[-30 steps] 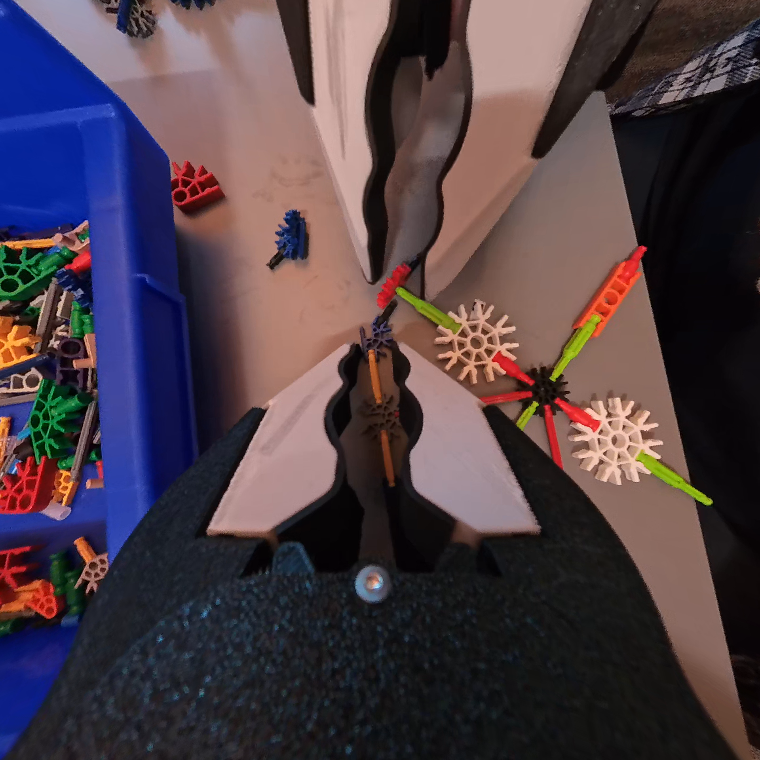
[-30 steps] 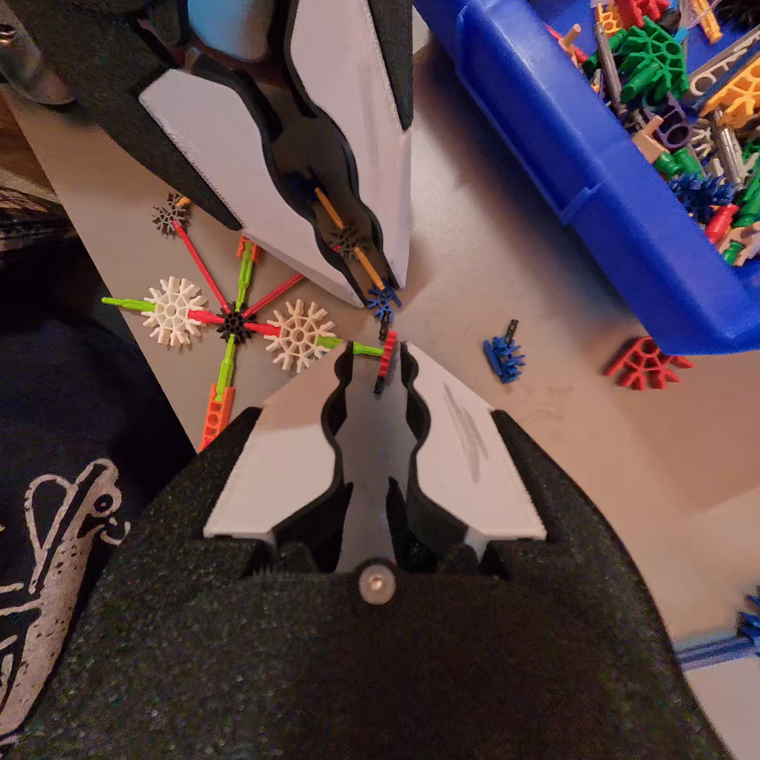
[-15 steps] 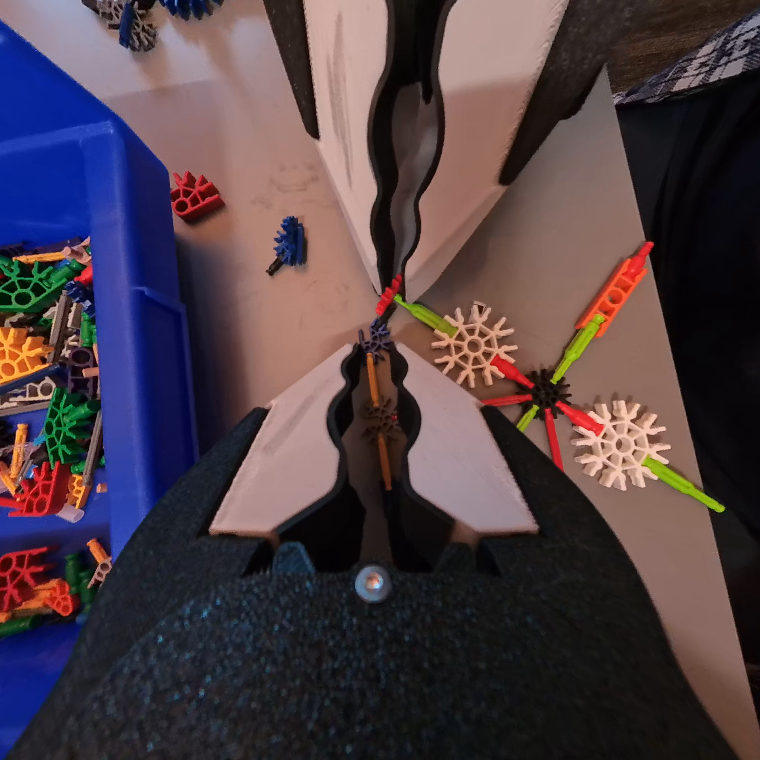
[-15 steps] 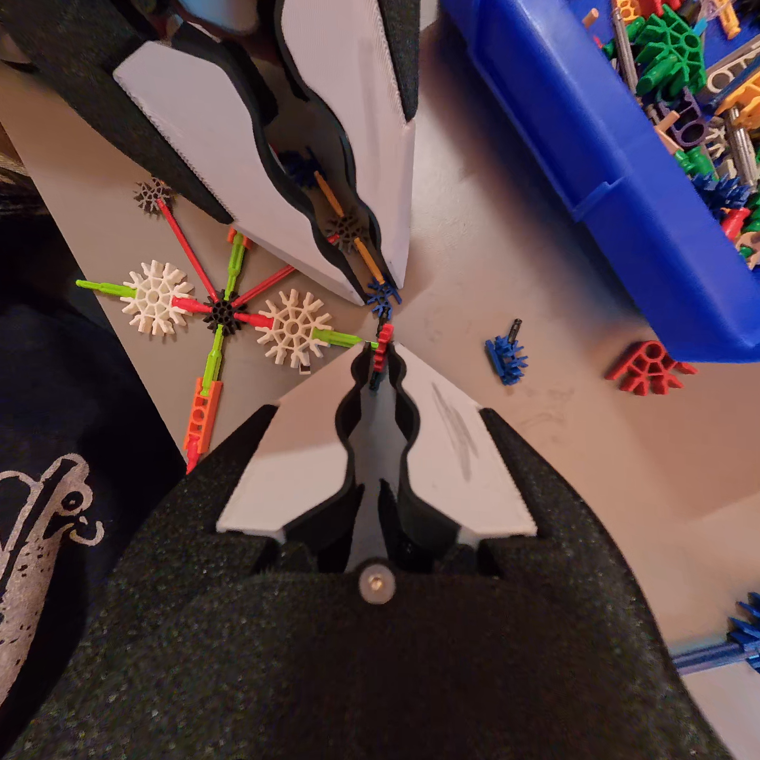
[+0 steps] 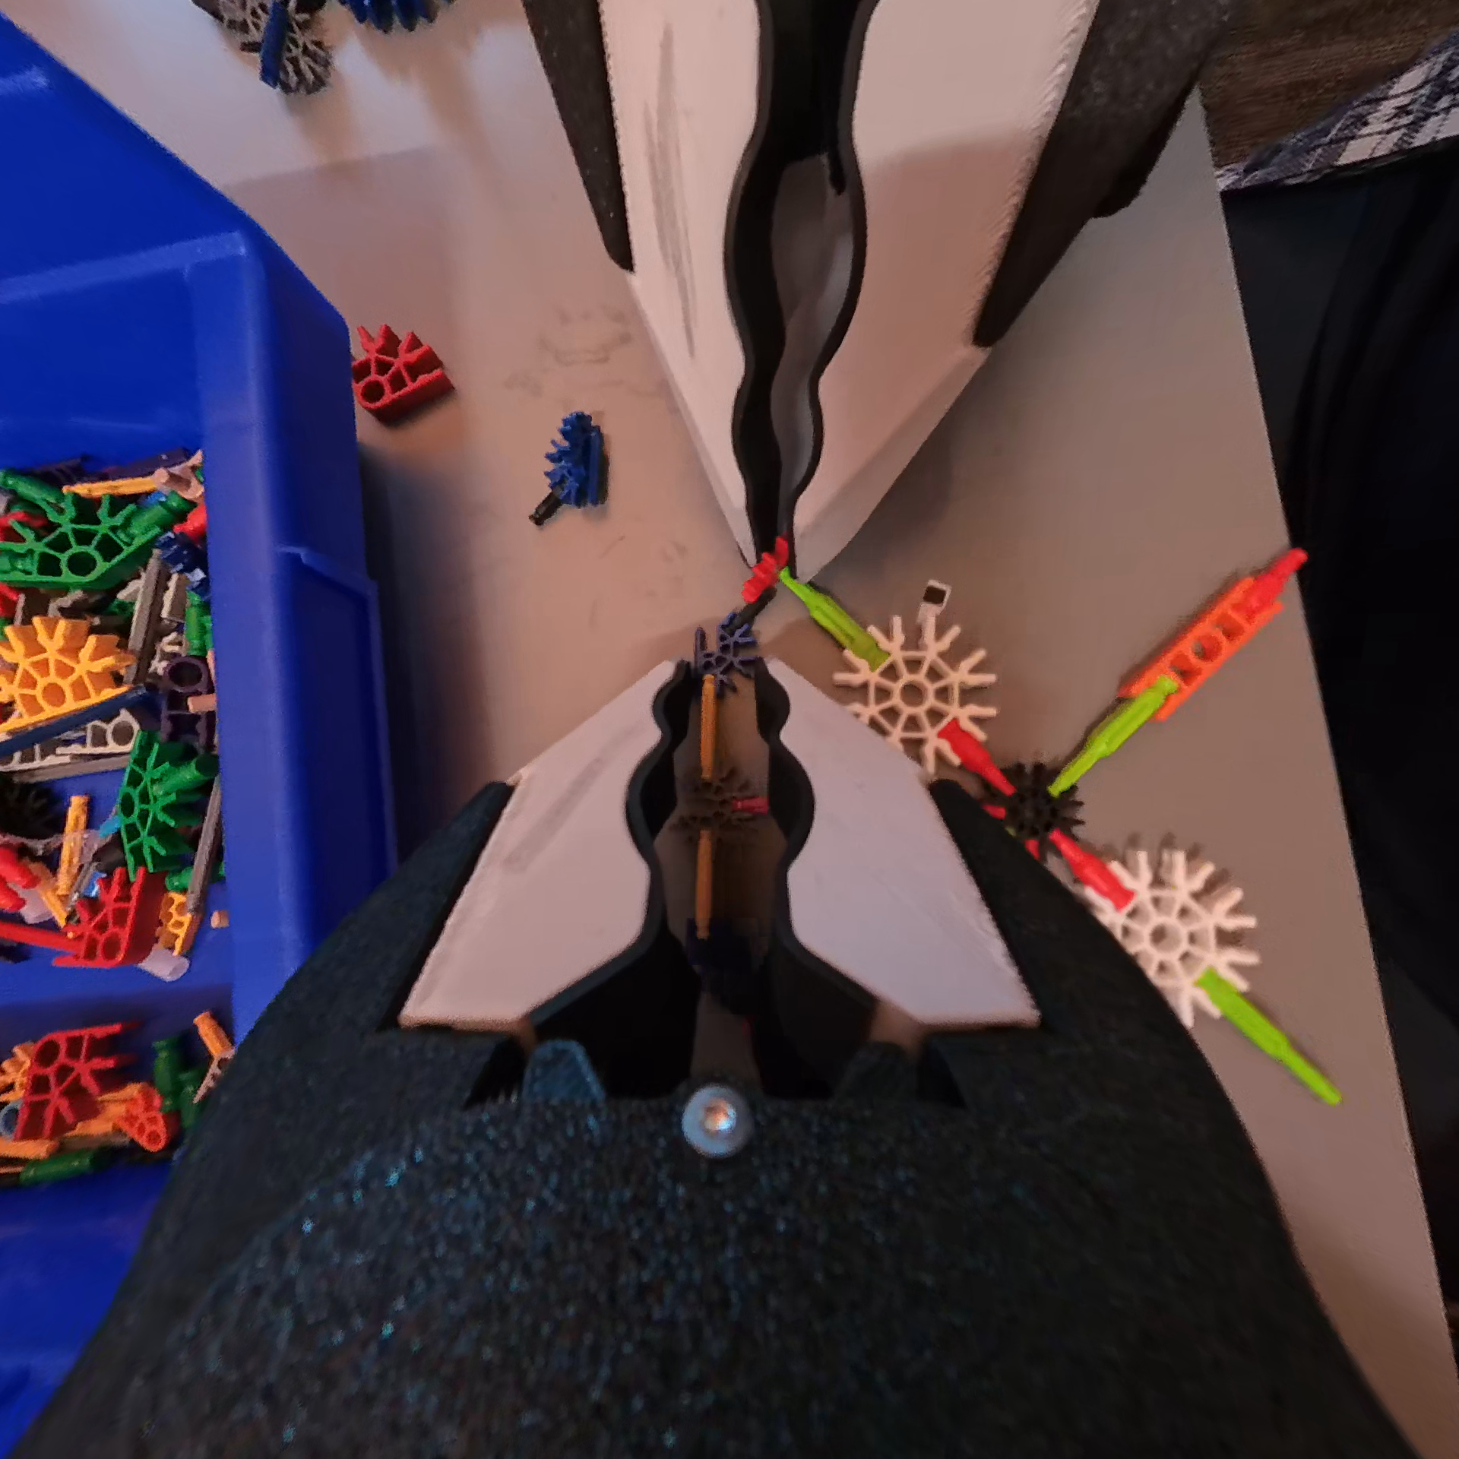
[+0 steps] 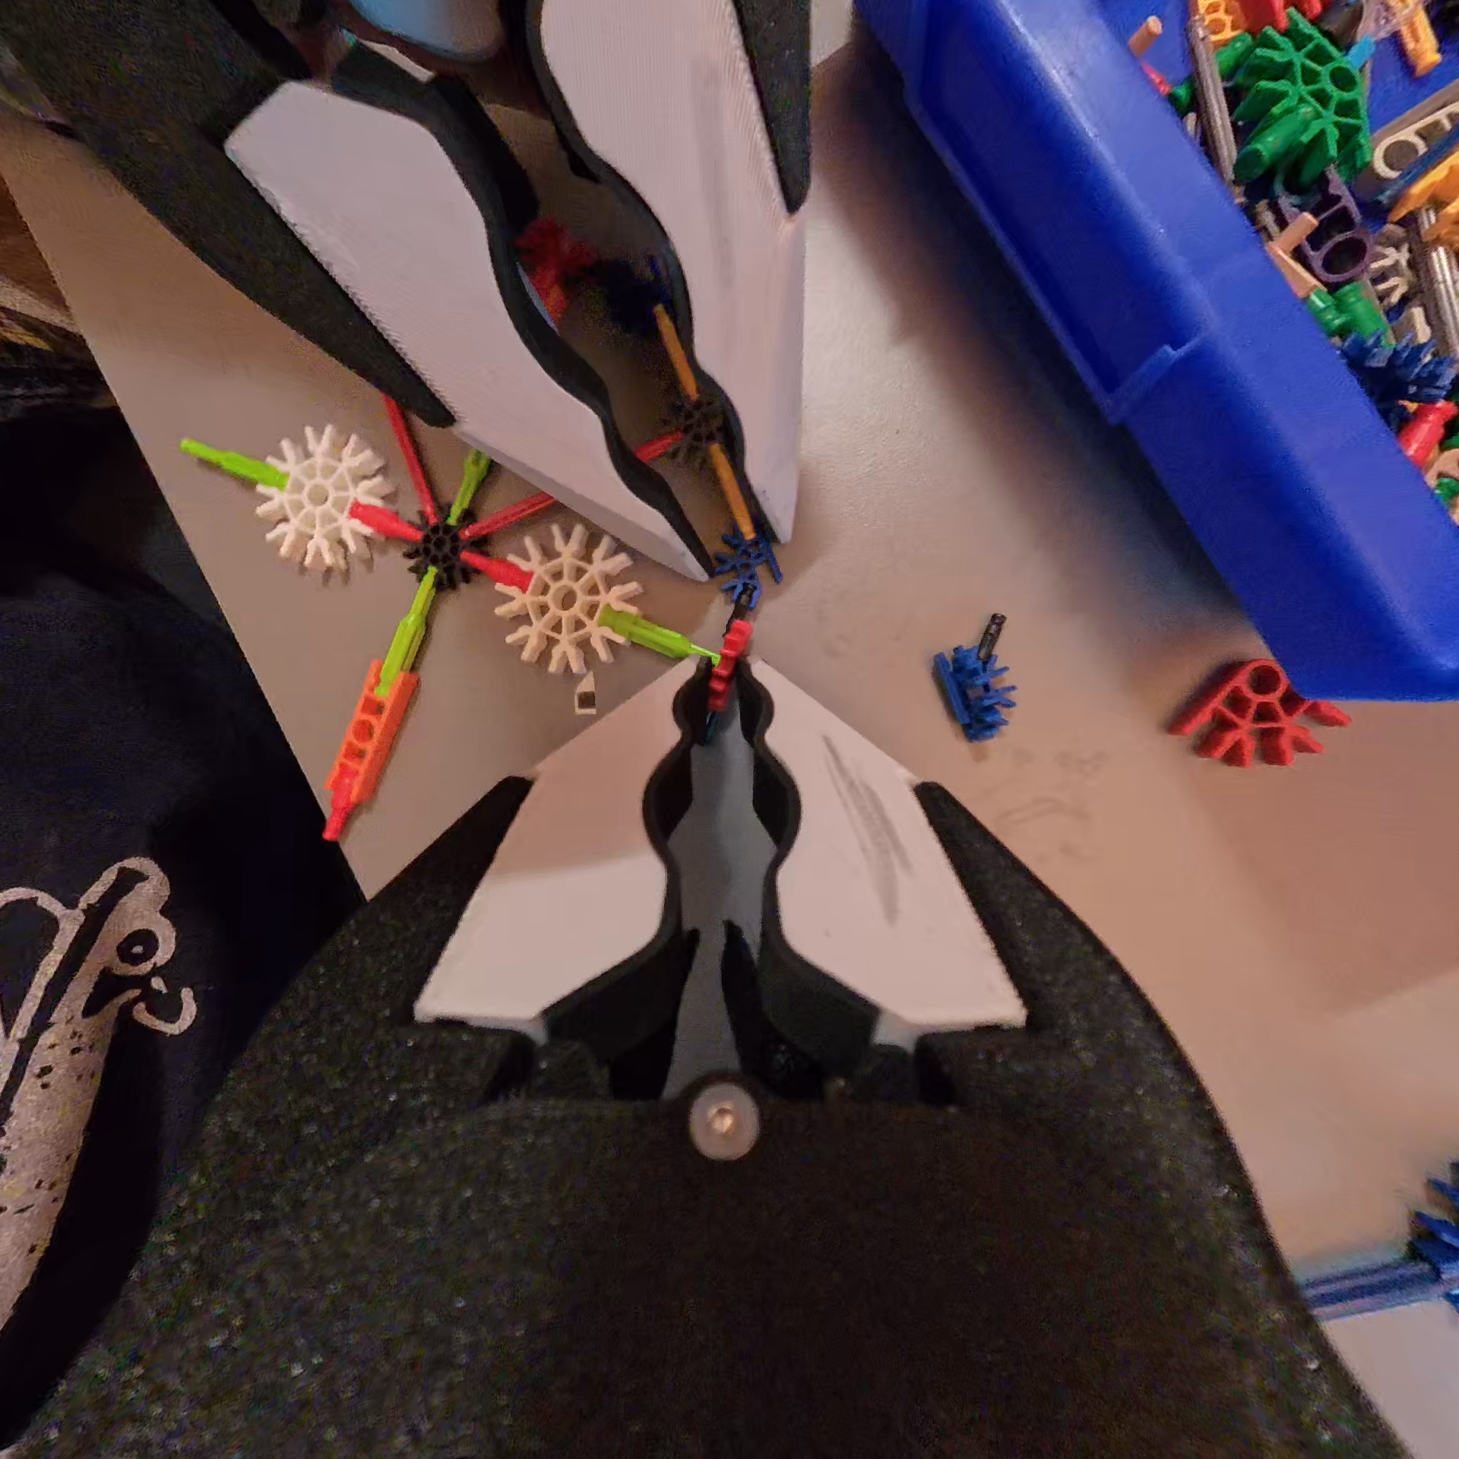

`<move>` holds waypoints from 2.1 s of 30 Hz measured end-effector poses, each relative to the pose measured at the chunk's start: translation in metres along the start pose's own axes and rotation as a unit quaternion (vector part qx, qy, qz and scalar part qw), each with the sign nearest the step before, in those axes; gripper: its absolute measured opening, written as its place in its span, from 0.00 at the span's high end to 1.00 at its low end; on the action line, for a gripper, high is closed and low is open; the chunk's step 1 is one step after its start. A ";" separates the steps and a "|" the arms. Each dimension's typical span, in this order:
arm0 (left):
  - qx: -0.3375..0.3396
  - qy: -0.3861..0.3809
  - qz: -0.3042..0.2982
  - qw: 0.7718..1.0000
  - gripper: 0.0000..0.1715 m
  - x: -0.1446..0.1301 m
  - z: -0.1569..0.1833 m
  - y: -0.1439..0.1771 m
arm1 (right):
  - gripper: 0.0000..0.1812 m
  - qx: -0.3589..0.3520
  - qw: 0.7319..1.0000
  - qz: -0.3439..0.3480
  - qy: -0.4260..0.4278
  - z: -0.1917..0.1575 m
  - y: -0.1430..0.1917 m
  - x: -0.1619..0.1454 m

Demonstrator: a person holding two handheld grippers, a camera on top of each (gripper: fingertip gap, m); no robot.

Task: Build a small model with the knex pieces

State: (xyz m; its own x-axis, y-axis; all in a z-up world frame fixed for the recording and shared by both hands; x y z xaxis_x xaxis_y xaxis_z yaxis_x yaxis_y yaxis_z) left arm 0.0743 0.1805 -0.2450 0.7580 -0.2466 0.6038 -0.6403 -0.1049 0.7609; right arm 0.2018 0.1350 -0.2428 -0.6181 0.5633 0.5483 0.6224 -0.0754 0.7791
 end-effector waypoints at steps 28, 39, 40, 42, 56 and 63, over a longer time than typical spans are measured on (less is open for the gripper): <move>0.003 -0.062 0.019 0.998 0.97 0.011 0.008 -0.008 | 0.97 0.028 0.998 -0.009 0.056 0.004 0.000 0.000; -0.016 -0.090 0.022 0.996 0.99 0.013 0.006 -0.008 | 0.97 0.038 0.995 -0.022 0.087 0.005 0.000 0.002; -0.015 -0.097 0.023 0.995 0.99 0.013 0.006 -0.008 | 0.98 0.039 0.995 -0.022 0.087 0.005 0.000 0.002; -0.019 -0.098 0.026 0.995 0.99 0.013 0.006 -0.008 | 0.97 0.039 0.995 -0.023 0.092 0.005 0.000 0.002; -0.041 -0.105 0.048 0.992 1.00 0.010 0.002 -0.009 | 0.97 0.040 0.993 -0.030 0.108 0.005 0.000 0.003; -0.039 -0.113 0.056 0.991 1.00 0.010 0.003 -0.009 | 0.97 0.044 0.992 -0.031 0.117 0.006 0.000 0.003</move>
State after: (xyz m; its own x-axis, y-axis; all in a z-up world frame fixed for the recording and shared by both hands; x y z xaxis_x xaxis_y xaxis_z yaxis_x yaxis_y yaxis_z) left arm 0.0873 0.1761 -0.2465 0.6300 -0.4632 0.6233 -0.7001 0.0085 0.7140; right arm 0.2033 0.1417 -0.2429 -0.7450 0.3565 0.5638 0.6126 0.0311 0.7898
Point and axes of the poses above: each gripper's, where its closed fingertips meet, y back along the fingers, x out of its top, z = x × y across the jaws, the point moved 10 cm from there along y, back along the fingers, and after that the axes turned 11 degrees about x, right-handed, at the moved point
